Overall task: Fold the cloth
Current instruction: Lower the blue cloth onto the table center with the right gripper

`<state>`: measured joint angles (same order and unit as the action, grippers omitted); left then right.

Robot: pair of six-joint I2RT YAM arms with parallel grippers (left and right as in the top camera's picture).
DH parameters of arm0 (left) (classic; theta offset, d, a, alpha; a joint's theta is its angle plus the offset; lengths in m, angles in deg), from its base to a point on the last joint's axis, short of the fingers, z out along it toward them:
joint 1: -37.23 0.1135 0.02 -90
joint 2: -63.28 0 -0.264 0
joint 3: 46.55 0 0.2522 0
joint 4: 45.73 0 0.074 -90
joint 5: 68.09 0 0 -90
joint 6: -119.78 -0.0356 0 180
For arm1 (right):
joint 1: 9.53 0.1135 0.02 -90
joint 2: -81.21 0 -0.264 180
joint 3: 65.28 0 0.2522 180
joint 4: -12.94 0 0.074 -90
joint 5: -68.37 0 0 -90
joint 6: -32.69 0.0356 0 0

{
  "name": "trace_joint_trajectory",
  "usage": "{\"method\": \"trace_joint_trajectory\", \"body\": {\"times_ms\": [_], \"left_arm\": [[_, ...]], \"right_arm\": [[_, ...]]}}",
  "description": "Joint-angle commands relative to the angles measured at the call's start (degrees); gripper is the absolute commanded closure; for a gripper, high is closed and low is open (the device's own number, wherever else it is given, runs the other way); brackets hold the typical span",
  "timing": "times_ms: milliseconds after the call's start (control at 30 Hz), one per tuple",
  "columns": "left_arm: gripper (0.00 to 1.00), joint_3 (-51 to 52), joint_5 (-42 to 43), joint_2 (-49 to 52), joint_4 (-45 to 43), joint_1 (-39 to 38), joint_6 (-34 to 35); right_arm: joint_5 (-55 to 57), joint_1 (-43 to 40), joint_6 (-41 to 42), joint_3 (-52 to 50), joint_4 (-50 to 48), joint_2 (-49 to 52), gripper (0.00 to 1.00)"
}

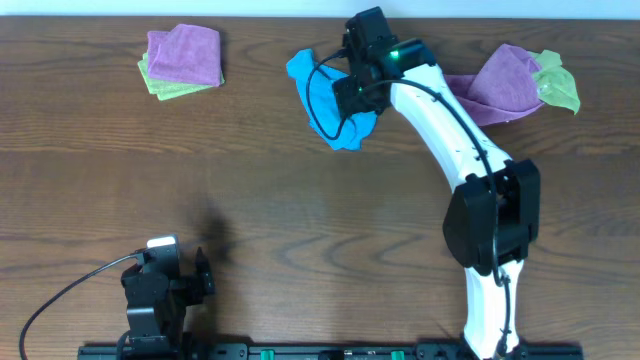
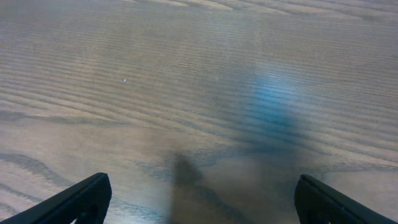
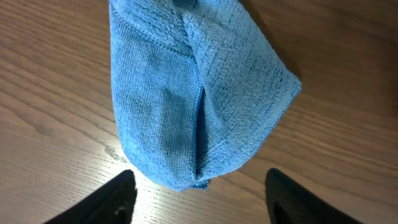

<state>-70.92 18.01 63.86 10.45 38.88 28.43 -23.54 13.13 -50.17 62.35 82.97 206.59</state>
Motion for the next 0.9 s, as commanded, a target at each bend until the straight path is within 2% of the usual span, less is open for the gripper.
{"method": "trace_joint_trajectory", "body": {"times_ms": [0, 400, 867], "left_arm": [[0.05, 1.11, -0.98, -0.35, 0.66, -0.17, -0.37], [0.05, 1.11, -0.98, -0.35, 0.66, -0.17, -0.37], [0.05, 1.11, -0.98, -0.35, 0.66, -0.17, -0.39]], "right_arm": [[-3.34, -0.46, -0.15, -1.64, 0.31, -0.74, 0.38], [-9.22, -0.52, 1.18, -9.51, -4.96, -0.11, 0.41], [-10.43, -0.24, 2.12, -10.01, -7.89, 4.37, 0.48]]}}
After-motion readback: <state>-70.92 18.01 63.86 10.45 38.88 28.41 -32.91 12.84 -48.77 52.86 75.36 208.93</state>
